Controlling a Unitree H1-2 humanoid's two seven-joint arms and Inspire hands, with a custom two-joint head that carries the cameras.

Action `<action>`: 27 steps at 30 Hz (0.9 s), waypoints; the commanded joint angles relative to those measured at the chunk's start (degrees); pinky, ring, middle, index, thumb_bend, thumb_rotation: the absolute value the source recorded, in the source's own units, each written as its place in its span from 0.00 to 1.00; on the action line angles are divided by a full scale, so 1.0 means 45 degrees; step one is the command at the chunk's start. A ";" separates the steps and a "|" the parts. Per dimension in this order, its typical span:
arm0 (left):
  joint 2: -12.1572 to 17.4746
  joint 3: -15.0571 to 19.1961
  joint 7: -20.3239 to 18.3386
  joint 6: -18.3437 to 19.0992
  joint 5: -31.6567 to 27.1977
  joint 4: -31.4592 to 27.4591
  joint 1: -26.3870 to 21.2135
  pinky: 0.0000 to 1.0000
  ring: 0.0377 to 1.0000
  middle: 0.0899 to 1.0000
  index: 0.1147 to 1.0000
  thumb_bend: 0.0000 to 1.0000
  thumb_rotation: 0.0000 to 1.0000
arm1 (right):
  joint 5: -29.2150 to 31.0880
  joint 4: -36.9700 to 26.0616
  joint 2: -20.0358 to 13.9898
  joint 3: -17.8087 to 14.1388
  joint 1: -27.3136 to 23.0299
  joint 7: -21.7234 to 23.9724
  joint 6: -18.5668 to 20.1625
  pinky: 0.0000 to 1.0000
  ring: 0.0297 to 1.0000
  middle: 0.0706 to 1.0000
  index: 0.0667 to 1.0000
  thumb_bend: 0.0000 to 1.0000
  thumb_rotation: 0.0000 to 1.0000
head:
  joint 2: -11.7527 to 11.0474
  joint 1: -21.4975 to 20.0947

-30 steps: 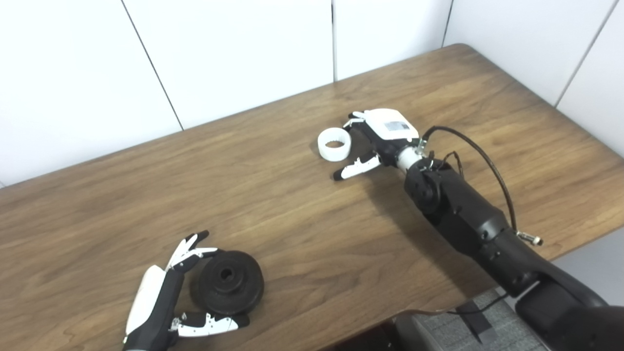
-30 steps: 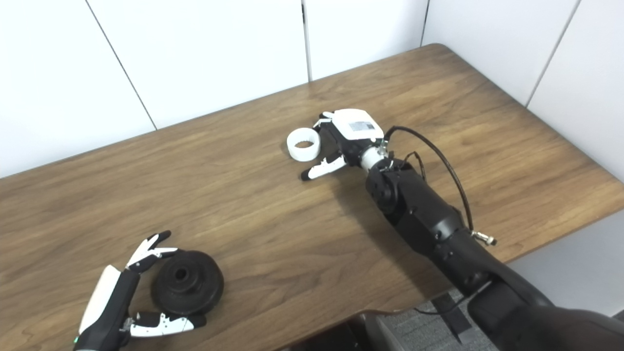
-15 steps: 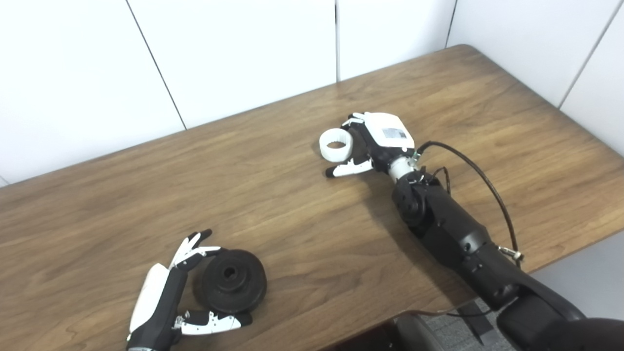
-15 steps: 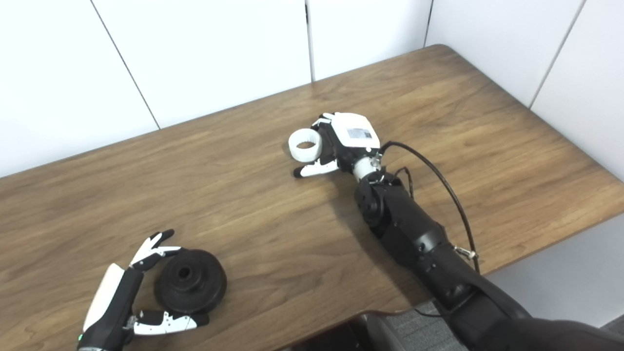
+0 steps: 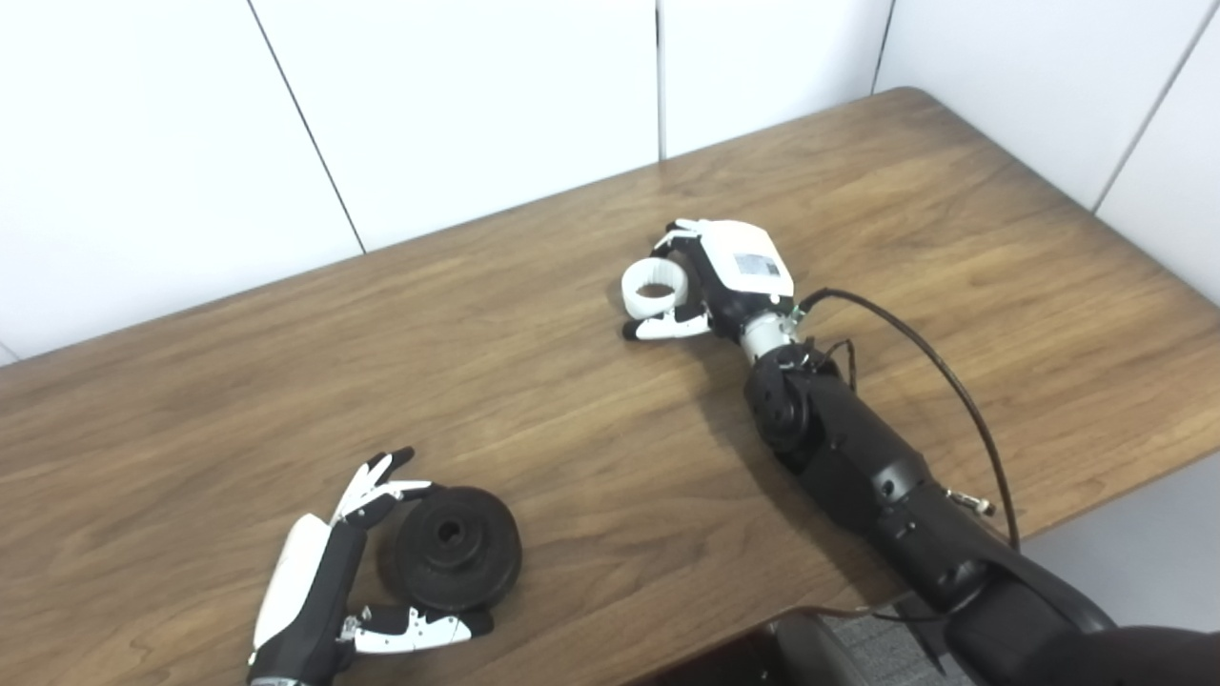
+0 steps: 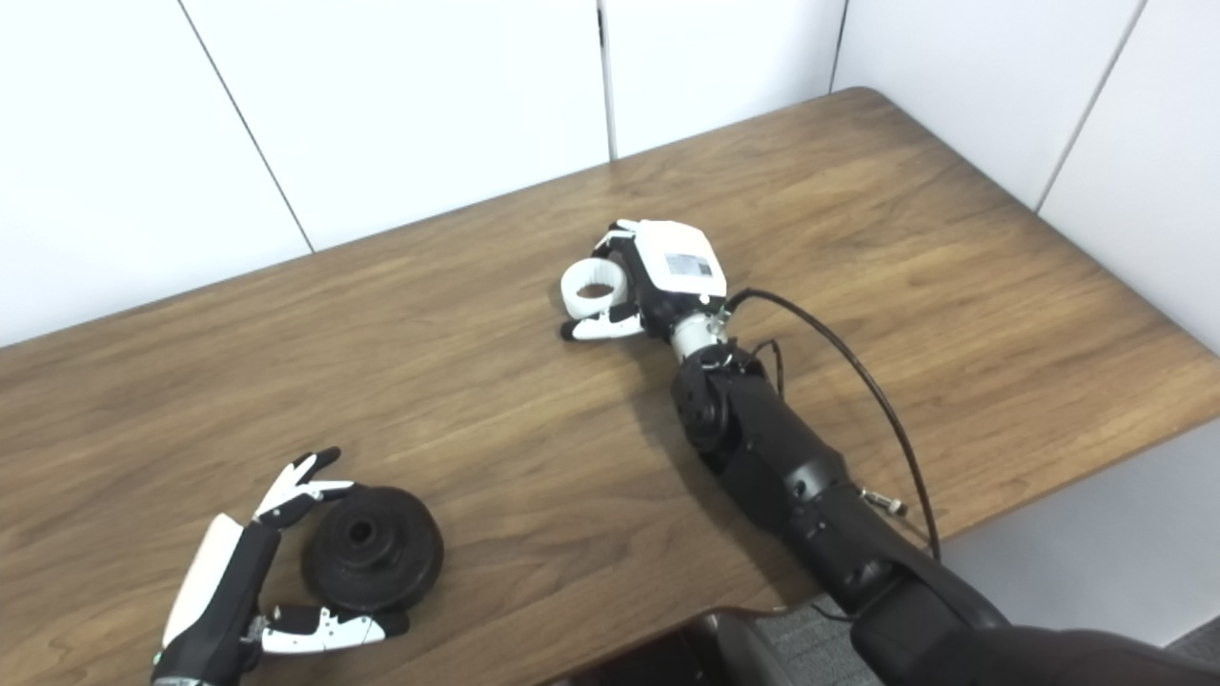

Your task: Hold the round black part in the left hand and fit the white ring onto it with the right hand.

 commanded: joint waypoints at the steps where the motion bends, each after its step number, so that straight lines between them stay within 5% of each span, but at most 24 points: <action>1: 0.0064 0.0004 -0.0051 0.0039 0.0026 -0.0305 -0.0102 0.87 0.98 0.94 0.52 0.93 0.18 | -0.0065 0.0349 0.0009 0.0055 -0.0243 -0.0245 -0.0151 0.91 0.86 0.82 0.50 0.56 0.20 | 0.0000 -0.0018; 11: 0.0069 0.0007 -0.0027 -0.0014 0.0082 -0.0221 -0.0107 0.87 0.98 0.93 0.52 0.94 0.19 | 0.0182 0.0516 0.0006 -0.0020 -0.0122 -0.0921 -0.0729 0.96 0.85 0.80 0.45 0.51 0.14 | -0.0249 0.0155; 27: 0.0032 0.0029 -0.0116 0.0119 0.0196 -0.0287 -0.0234 0.88 0.99 0.94 0.53 0.93 0.19 | 0.0573 -0.0299 -0.0090 -0.0239 0.0232 -0.1103 -0.1113 0.97 0.85 0.78 0.45 0.52 0.14 | 0.0054 0.0562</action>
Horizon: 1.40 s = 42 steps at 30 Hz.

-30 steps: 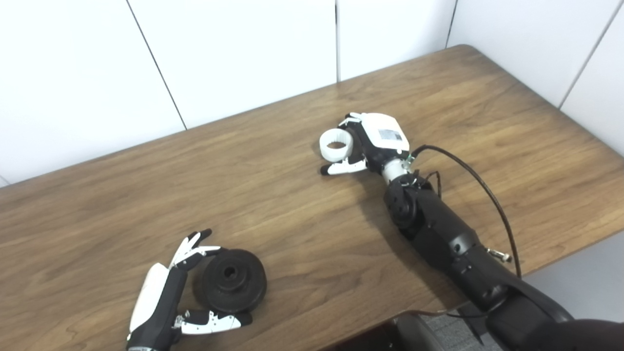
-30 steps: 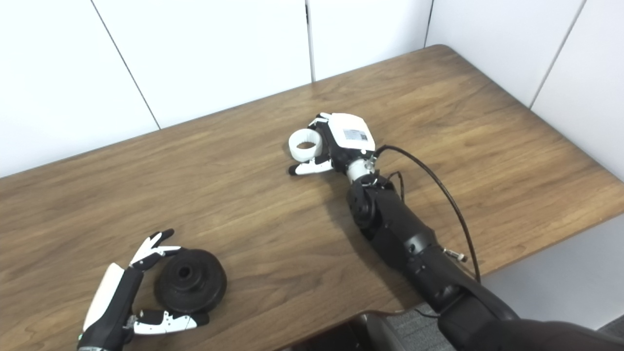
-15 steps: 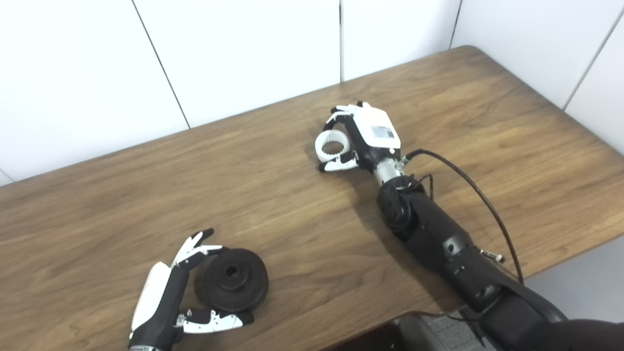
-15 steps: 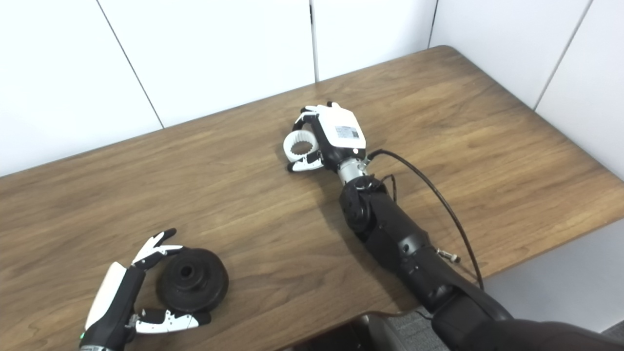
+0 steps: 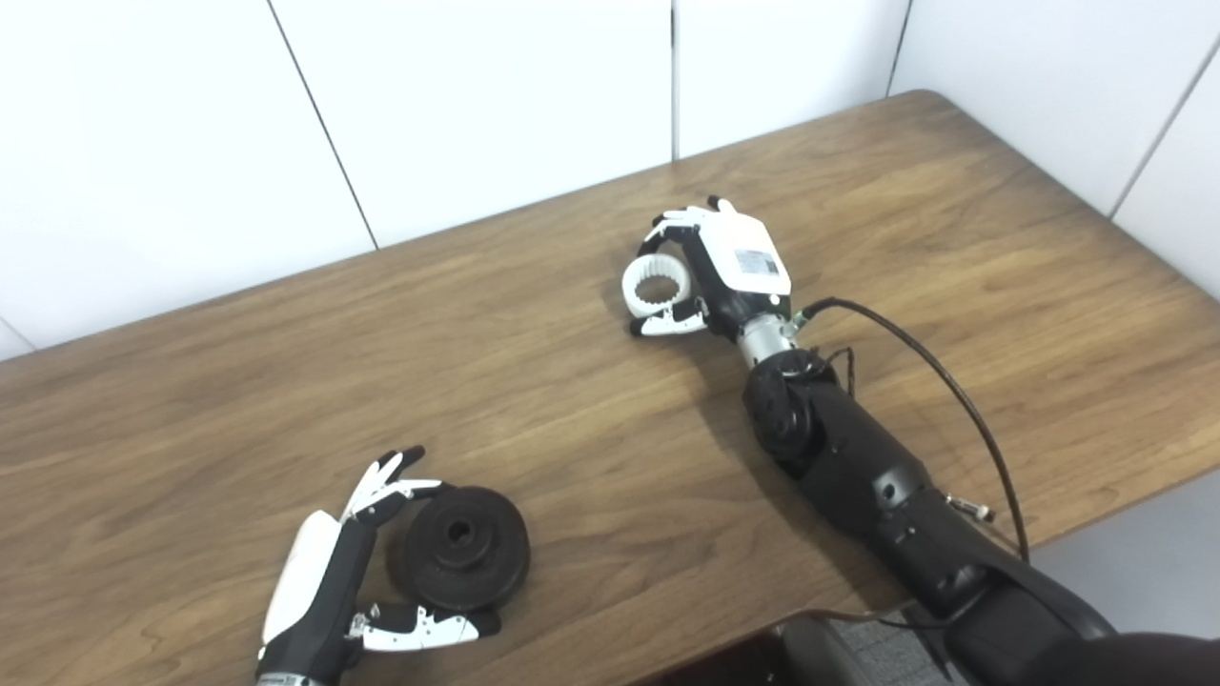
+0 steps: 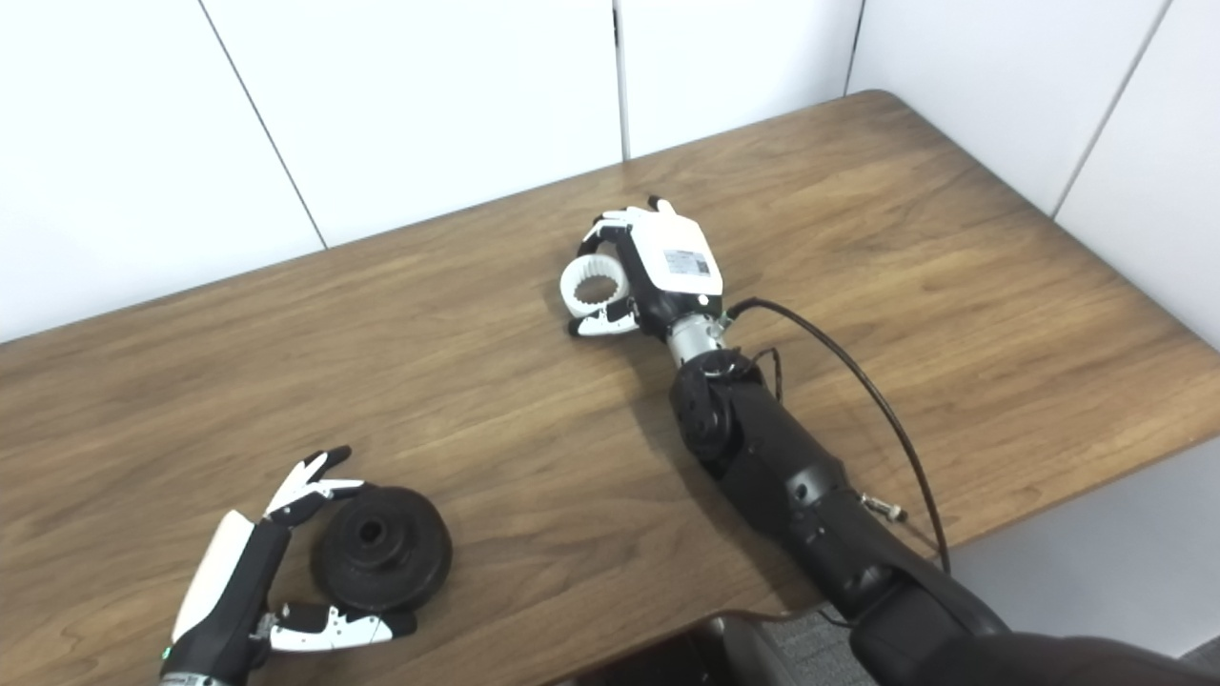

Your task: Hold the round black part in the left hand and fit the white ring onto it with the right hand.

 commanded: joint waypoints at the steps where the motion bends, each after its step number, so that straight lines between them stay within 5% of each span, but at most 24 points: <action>1: 0.0059 0.0031 -0.0018 0.0146 0.0134 -0.0280 -0.0225 0.88 0.99 0.94 0.53 0.93 0.20 | -0.0002 -0.0419 -0.0199 -0.0126 0.0114 0.0099 -0.0107 0.96 0.86 0.78 0.45 0.52 0.14 | 0.0023 0.0028; 15: -0.0128 -0.0069 0.0046 0.0230 0.0447 -0.0209 -0.0243 0.90 0.99 0.94 0.53 0.93 0.21 | -0.0092 -0.3037 -0.0041 -0.0385 0.0599 0.0652 -0.0092 0.97 0.86 0.78 0.45 0.52 0.14 | 0.0268 0.0644; 31: -0.0800 -0.1068 -0.0271 0.1681 0.2298 -0.0261 -0.0707 0.98 1.00 0.96 0.60 0.96 0.27 | 0.0622 -0.4949 -0.0615 -0.1096 0.0716 0.1468 -0.1149 0.95 0.84 0.78 0.45 0.52 0.14 | 0.1052 0.4469; 42: -0.1007 -0.1399 -0.0245 0.2087 0.2864 -0.0052 -0.0968 0.99 1.00 0.97 0.63 1.00 0.29 | 0.1142 -0.5562 -0.0600 -0.1298 0.0899 0.1964 -0.1750 0.95 0.84 0.77 0.45 0.52 0.14 | 0.1129 0.4839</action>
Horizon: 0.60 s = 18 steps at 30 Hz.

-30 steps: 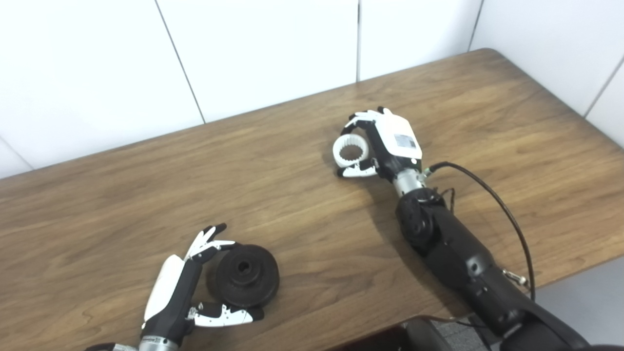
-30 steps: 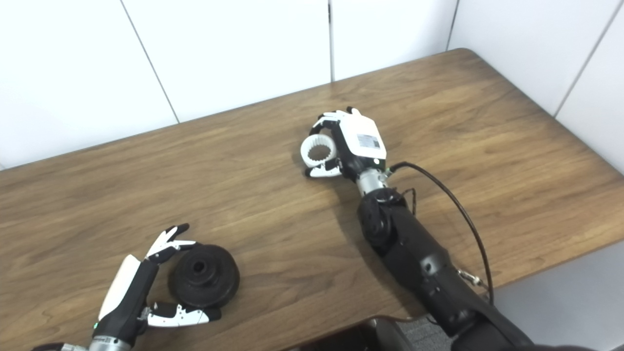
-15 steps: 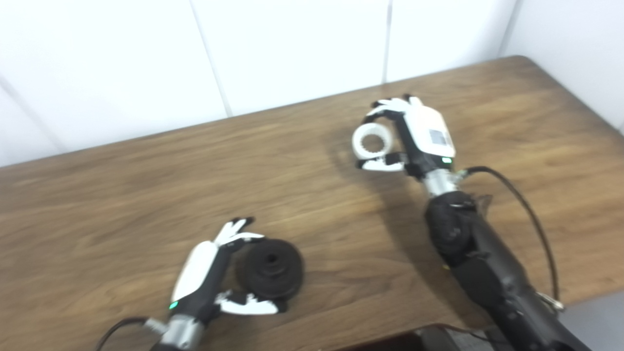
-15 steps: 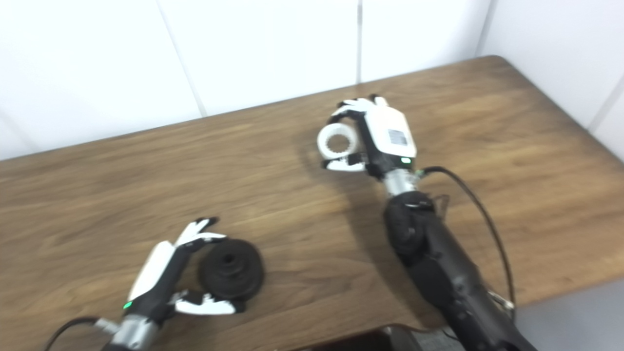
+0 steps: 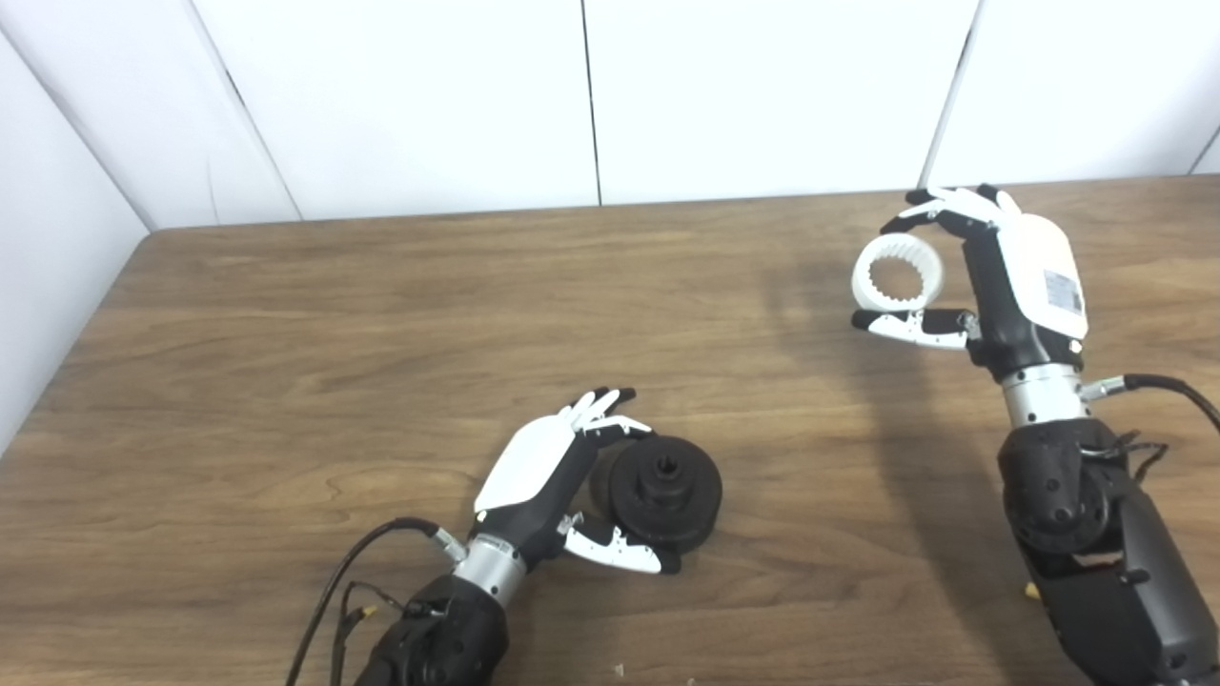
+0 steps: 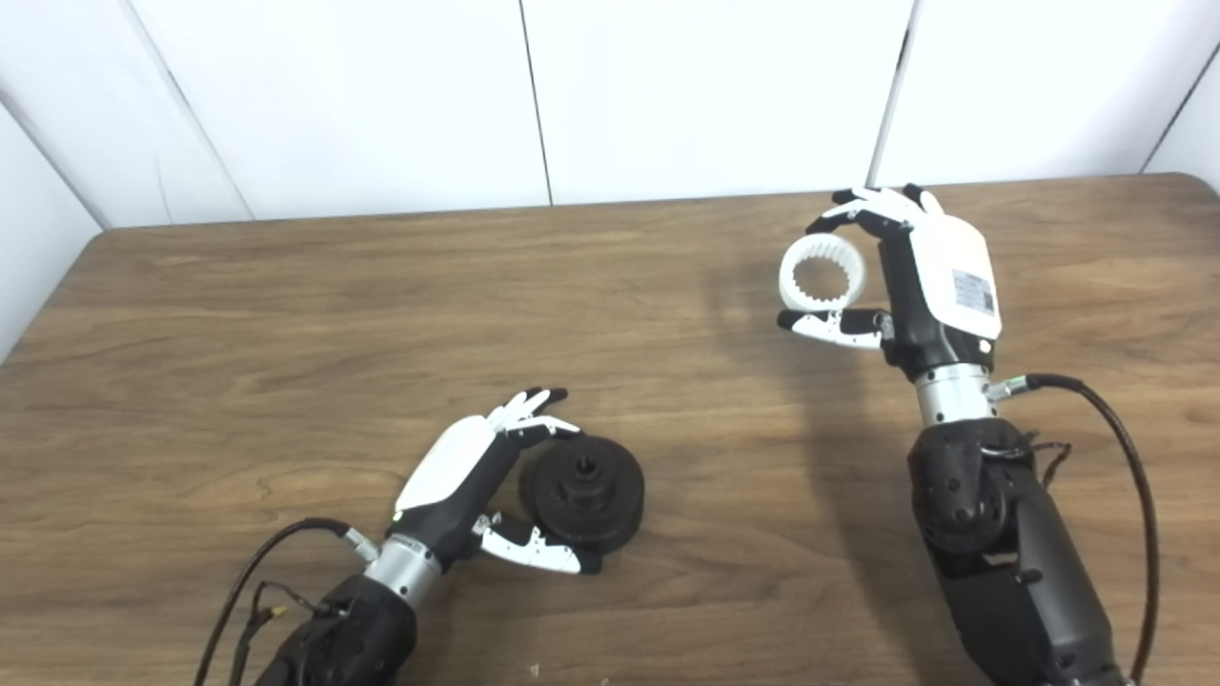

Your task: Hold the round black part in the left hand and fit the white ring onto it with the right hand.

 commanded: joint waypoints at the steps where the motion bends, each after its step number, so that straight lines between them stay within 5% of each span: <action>1: -0.0010 -0.0060 -0.0159 0.0167 0.0037 -0.0109 -0.0259 1.00 1.00 0.97 0.63 1.00 0.29 | 0.0162 -0.0753 0.0002 -0.0147 -0.0376 0.0064 -0.0567 0.95 0.84 0.77 0.45 0.52 0.14 | 0.0009 -0.0022; 18: 0.0112 -0.0155 -0.0352 0.0408 0.0149 0.0001 -0.0454 1.00 1.00 0.98 0.64 1.00 0.29 | 0.0915 -0.3329 0.0778 0.0144 0.0443 0.2329 -0.0119 0.79 0.83 0.76 0.45 0.52 0.14 | 0.0011 -0.0115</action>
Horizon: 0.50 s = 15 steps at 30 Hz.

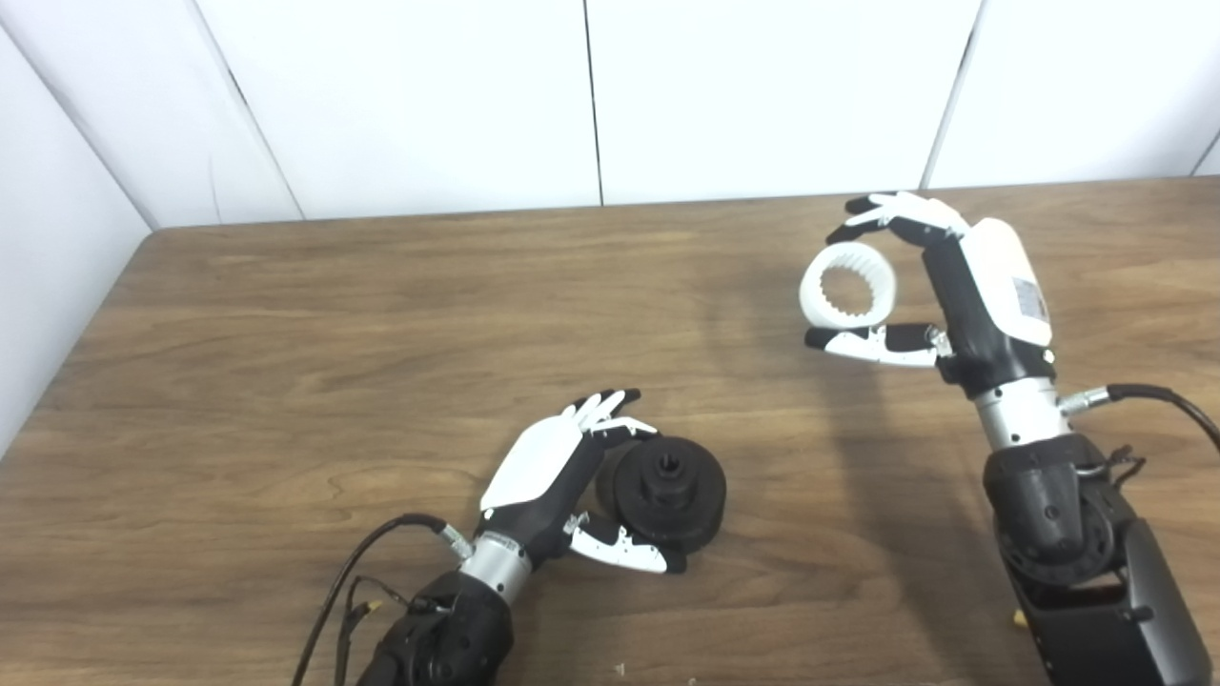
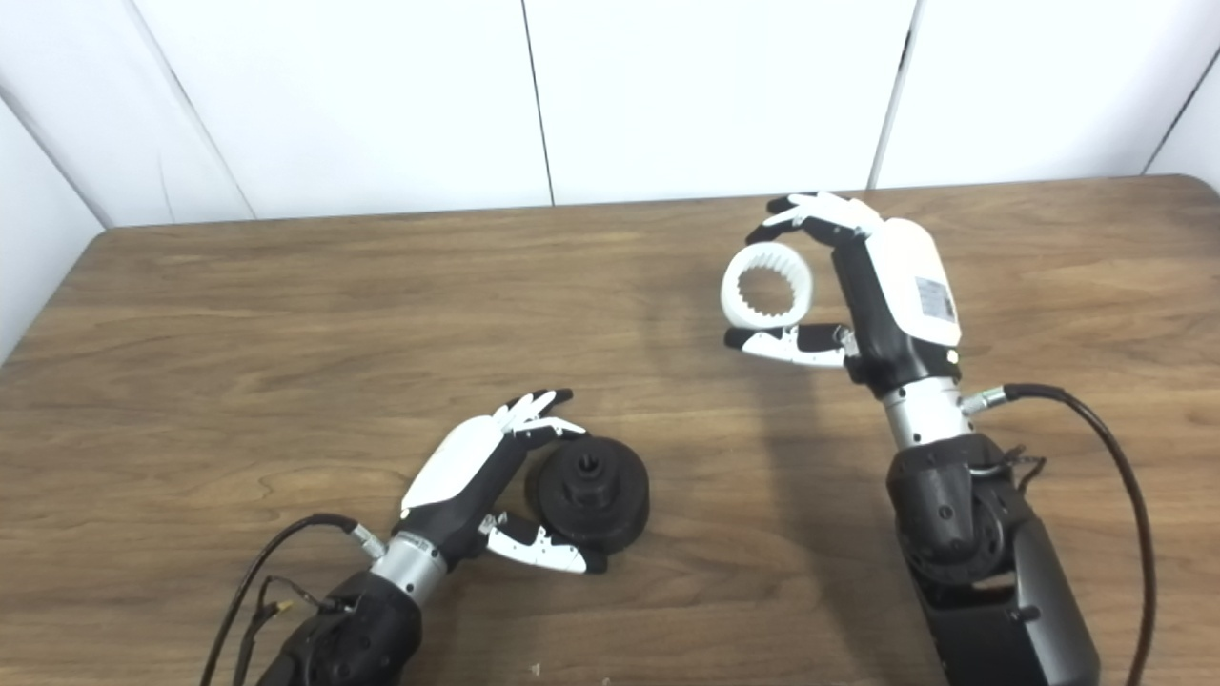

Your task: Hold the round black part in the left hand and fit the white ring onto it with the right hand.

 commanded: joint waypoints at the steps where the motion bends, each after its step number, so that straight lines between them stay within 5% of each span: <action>1: 0.0085 -0.0023 -0.0126 0.0093 0.0042 0.0004 -0.0293 1.00 1.00 0.98 0.64 1.00 0.29 | 0.0188 -0.0769 0.0145 -0.0046 -0.0258 0.0382 0.0138 0.76 0.82 0.76 0.45 0.52 0.14 | 0.0011 0.0002; 11: 0.0135 -0.0015 -0.0128 0.0046 0.0044 0.0114 -0.0325 1.00 1.00 0.98 0.64 1.00 0.31 | 0.0891 -0.2215 0.0551 0.0409 0.0606 0.2311 0.0807 0.67 0.81 0.76 0.45 0.52 0.14 | -0.0034 -0.0009; 15: 0.0118 -0.0036 -0.0078 0.0037 0.0090 0.0113 -0.0273 1.00 1.00 0.98 0.64 1.00 0.31 | 0.0897 -0.2618 0.0698 0.0636 0.0999 0.2778 0.0896 0.71 0.81 0.76 0.44 0.52 0.14 | -0.0212 -0.0021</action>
